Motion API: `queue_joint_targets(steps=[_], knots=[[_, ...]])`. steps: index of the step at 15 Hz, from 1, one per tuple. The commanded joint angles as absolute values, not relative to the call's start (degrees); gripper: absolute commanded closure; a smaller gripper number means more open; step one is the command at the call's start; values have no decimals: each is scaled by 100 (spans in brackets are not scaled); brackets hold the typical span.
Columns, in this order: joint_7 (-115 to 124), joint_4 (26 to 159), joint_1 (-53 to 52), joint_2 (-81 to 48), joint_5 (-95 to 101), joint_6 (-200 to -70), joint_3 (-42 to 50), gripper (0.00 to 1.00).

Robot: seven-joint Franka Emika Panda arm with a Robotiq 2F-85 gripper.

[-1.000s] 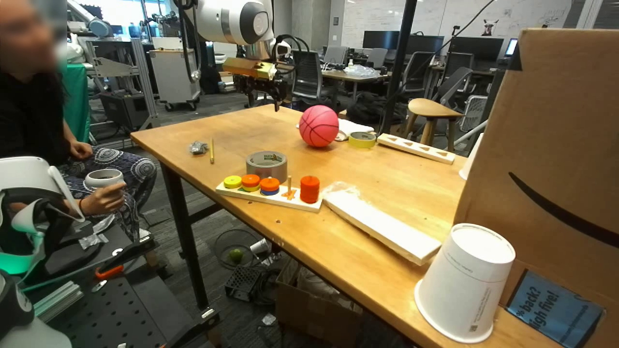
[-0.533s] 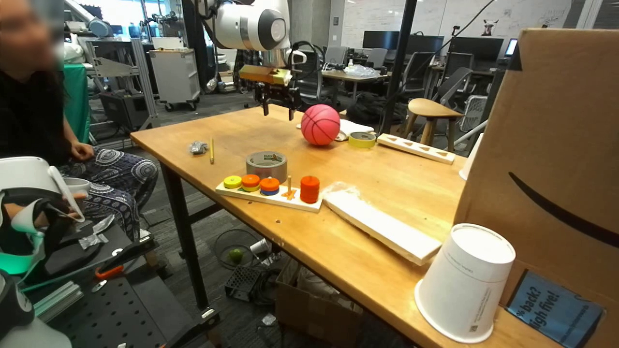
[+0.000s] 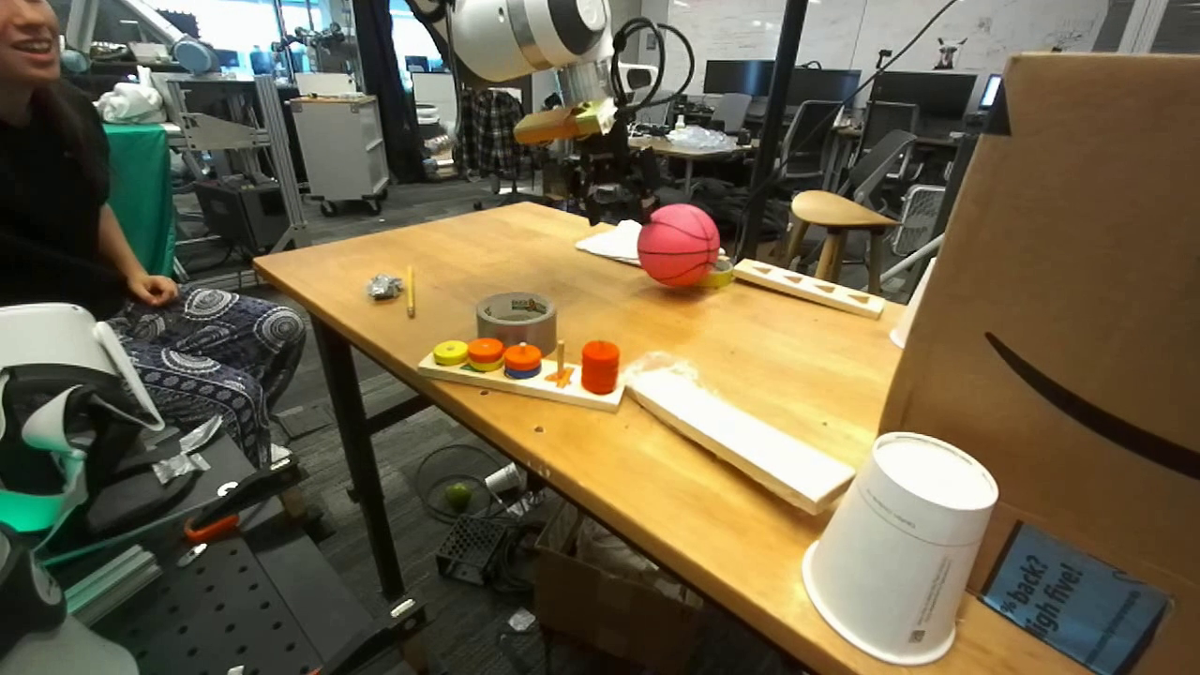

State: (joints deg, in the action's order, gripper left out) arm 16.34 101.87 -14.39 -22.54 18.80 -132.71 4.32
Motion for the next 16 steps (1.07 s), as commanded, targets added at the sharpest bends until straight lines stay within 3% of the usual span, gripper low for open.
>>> queue_joint_targets(steps=[1,5,9,16], knots=[[2847,11332,-1590,-927,3066,-12898,740,0],[4289,12153,-1425,230,4349,-11646,326,0],[4478,12979,-1351,1248,4024,-10626,-499,0],[4185,13440,-1555,1664,2990,-10511,-1604,0]])
